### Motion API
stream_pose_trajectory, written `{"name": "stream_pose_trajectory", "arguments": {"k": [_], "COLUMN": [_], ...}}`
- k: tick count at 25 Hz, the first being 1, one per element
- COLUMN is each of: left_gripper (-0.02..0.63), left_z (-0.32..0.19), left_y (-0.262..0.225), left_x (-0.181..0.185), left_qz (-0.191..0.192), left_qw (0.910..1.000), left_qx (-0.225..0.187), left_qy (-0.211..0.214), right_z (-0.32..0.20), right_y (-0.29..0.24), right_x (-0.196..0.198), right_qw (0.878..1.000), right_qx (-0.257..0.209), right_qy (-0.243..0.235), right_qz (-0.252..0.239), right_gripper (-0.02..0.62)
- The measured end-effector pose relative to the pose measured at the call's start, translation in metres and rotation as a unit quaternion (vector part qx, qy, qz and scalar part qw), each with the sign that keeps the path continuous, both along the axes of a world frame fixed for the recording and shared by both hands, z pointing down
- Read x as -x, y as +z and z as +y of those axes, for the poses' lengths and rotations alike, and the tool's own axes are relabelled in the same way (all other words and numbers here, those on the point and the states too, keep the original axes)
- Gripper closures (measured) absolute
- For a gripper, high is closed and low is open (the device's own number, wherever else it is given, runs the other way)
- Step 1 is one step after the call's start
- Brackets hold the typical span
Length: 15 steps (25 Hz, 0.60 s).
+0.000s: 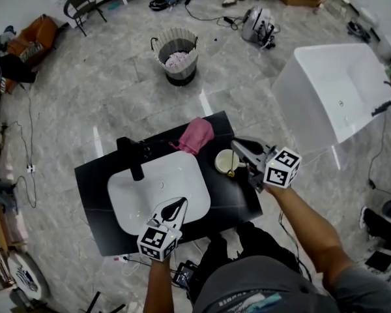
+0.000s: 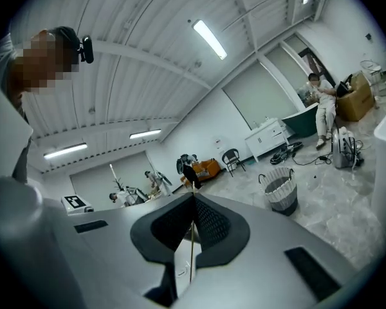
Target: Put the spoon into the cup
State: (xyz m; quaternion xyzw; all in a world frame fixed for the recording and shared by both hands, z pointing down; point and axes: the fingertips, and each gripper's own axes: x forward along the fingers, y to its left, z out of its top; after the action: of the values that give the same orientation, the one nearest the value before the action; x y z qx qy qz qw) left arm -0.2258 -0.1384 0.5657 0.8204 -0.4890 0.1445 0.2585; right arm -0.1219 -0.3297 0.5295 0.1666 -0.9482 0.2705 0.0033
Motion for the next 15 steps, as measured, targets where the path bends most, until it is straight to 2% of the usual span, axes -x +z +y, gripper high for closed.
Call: {"name": "stream_pose_trajectory", "arguments": {"k": [15], "left_gripper": [0.603], "left_z": [-0.003], "left_y": [-0.020], "left_x": [-0.004], "left_qz": [-0.007], "left_qw": [0.9993], "left_qx": [-0.012], "left_qy": [-0.036], "right_z": [-0.008], "right_y": [-0.010], "right_x": [0.008], "right_qw": [0.997], "right_qx": [-0.070], "right_qy": [-0.030], "right_qz": [0.025], "right_gripper": [0.563]}}
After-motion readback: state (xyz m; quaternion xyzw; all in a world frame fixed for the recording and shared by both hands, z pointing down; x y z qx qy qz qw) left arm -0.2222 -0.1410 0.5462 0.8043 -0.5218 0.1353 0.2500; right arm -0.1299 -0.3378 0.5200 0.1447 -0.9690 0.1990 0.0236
